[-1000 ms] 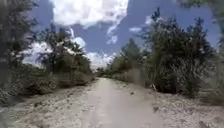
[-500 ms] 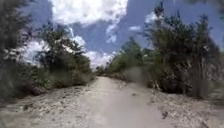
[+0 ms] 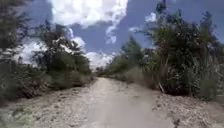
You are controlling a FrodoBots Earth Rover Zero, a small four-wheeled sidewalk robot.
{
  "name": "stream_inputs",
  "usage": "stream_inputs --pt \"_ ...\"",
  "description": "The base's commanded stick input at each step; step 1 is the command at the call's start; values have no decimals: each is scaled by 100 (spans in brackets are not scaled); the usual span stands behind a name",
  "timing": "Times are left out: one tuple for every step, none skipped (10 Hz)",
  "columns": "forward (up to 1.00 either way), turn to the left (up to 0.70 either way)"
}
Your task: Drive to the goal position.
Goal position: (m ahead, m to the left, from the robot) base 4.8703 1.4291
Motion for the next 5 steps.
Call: stream_inputs --pt "45 0" --pt "45 0" --pt "45 0" --pt "45 0" --pt "45 0"
